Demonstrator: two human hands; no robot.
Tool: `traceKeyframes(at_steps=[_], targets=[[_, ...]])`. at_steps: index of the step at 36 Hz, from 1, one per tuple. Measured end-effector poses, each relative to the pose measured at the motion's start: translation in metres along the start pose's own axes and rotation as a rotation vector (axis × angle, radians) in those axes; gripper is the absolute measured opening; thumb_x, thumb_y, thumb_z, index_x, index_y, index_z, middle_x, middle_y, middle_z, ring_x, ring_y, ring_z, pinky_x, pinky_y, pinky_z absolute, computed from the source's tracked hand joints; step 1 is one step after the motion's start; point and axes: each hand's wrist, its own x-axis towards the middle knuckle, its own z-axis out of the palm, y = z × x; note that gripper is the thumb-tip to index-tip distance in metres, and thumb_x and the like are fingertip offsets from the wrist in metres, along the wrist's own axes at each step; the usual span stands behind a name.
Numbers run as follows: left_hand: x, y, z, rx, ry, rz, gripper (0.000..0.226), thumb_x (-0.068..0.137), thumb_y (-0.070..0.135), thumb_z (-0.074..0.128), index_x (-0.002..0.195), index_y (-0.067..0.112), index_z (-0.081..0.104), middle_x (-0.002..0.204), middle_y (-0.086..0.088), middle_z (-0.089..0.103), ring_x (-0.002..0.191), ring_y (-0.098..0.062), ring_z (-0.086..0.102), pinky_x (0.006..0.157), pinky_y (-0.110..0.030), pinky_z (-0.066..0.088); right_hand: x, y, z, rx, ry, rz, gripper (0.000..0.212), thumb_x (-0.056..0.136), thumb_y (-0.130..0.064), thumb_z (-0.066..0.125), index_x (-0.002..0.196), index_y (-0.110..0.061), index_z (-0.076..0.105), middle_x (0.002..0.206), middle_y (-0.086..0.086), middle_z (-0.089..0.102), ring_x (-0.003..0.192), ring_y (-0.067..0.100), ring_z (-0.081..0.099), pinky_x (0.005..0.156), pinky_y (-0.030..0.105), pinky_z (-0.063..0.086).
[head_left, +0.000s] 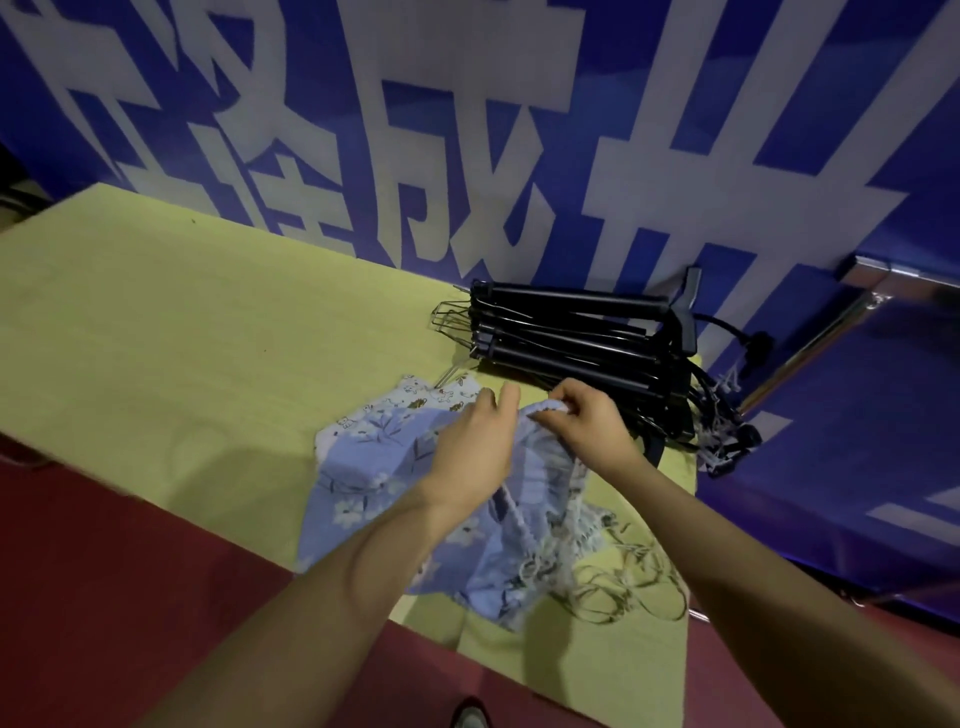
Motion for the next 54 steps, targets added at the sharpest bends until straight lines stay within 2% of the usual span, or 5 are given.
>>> traceKeyframes(at_steps=[12,21,26,36,54], targets=[[-0.009,-0.006,-0.002,0.276,-0.111,-0.048,0.098,0.079,0.001,0.066,0.150,0.018,0.000,0.147,-0.018,0.018,0.108,-0.039,0.051,0.068,-0.035,0.042,-0.004,-0.009,-0.006,-0.177,0.054,-0.094,0.021,0.090,-0.004,0.058,0.109,-0.011,0.065,0.107,0.004,0.060,0.097,0.014,0.054,0.083,0.024,0.041],[-0.007,0.011,0.013,0.044,0.004,-0.146,0.077,0.094,0.044,0.044,0.150,0.012,0.003,0.148,-0.014,0.020,0.121,-0.038,0.040,0.091,-0.044,0.042,-0.016,-0.005,-0.009,-0.011,0.097,-0.003,0.016,0.094,-0.011,0.056,0.109,-0.008,0.063,0.096,0.008,0.062,0.056,0.016,0.061,0.046,0.021,0.052],[0.001,0.023,0.022,0.137,-0.030,-0.195,0.086,0.093,0.028,0.055,0.150,0.007,-0.006,0.148,-0.015,0.020,0.123,-0.038,0.040,0.085,-0.038,0.045,-0.015,-0.004,-0.014,-0.001,0.092,-0.027,0.012,0.095,-0.012,0.056,0.105,-0.010,0.062,0.081,0.000,0.062,0.037,0.011,0.056,0.044,0.021,0.047],[0.010,0.021,0.020,0.405,-0.196,-0.057,0.091,0.087,0.011,0.062,0.150,0.007,-0.004,0.150,-0.014,0.016,0.124,-0.041,0.034,0.078,-0.035,0.050,0.000,0.028,-0.030,-0.178,0.126,-0.006,0.019,0.094,-0.009,0.055,0.110,-0.008,0.066,0.101,0.010,0.069,0.084,0.023,0.064,0.073,0.031,0.051],[0.043,0.025,0.040,0.029,-0.205,-0.311,0.081,0.090,0.003,0.056,0.151,0.008,0.003,0.155,-0.005,0.010,0.133,-0.036,0.029,0.083,-0.032,0.047,-0.009,0.104,-0.041,-0.502,0.006,0.235,0.019,0.093,-0.011,0.049,0.101,-0.003,0.065,0.096,0.018,0.066,0.084,0.036,0.062,0.063,0.035,0.045]])
